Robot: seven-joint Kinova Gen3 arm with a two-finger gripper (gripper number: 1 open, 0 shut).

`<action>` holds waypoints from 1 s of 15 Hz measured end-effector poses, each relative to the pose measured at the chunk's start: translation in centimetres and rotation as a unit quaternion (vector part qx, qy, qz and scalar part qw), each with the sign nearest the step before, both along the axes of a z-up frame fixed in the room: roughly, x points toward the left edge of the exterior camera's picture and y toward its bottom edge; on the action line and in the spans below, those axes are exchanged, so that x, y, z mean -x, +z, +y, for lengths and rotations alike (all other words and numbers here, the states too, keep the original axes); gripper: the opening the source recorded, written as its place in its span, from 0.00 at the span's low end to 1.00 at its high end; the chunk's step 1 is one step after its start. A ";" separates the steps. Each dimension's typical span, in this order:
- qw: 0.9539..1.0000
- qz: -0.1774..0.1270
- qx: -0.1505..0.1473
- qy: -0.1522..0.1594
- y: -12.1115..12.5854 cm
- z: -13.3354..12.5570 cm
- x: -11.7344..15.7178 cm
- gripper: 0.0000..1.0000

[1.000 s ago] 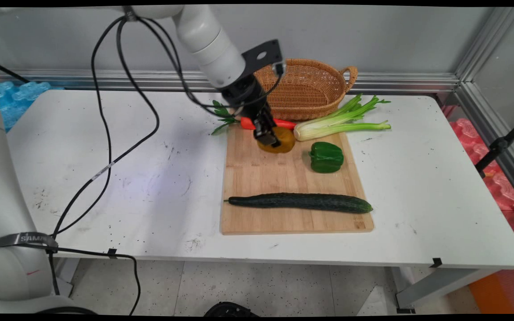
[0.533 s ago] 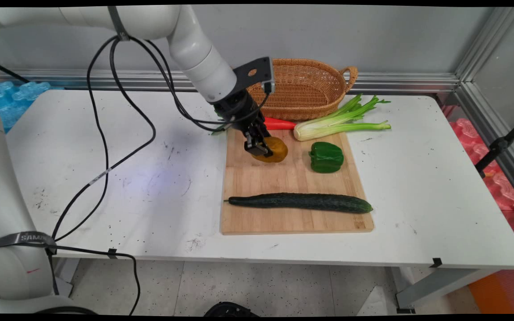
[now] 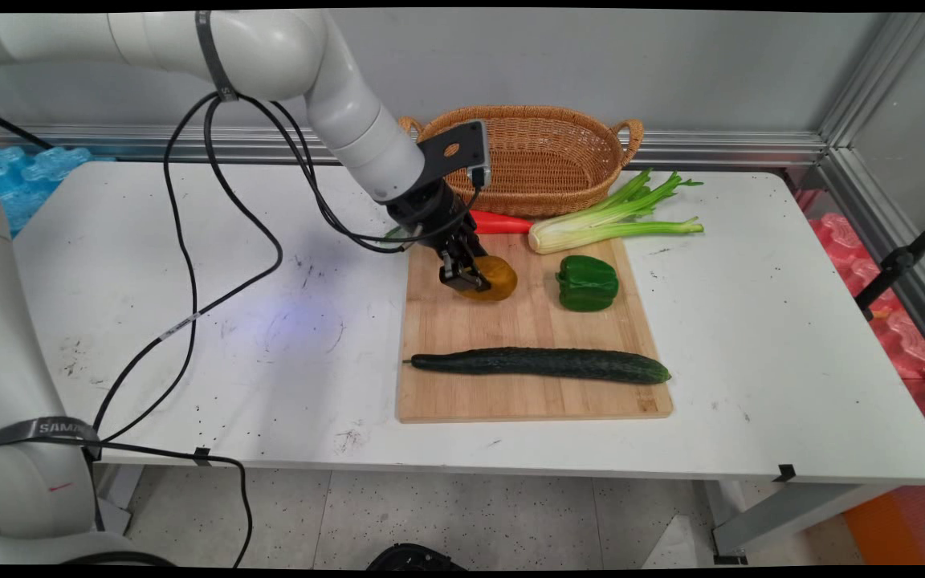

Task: Place the picked object on the cutting board

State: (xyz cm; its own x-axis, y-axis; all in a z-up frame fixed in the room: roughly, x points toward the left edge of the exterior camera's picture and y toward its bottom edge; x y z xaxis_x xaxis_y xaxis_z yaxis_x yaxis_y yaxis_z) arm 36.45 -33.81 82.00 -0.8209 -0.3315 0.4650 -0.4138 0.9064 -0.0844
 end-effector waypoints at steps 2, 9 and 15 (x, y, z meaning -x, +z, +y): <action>1.000 0.002 0.004 0.007 -0.5 -0.1 -0.1 0.00; 0.999 0.006 0.005 0.036 -1.6 0.1 -0.4 1.00; 0.999 0.012 -0.001 0.051 -1.7 0.5 -0.3 1.00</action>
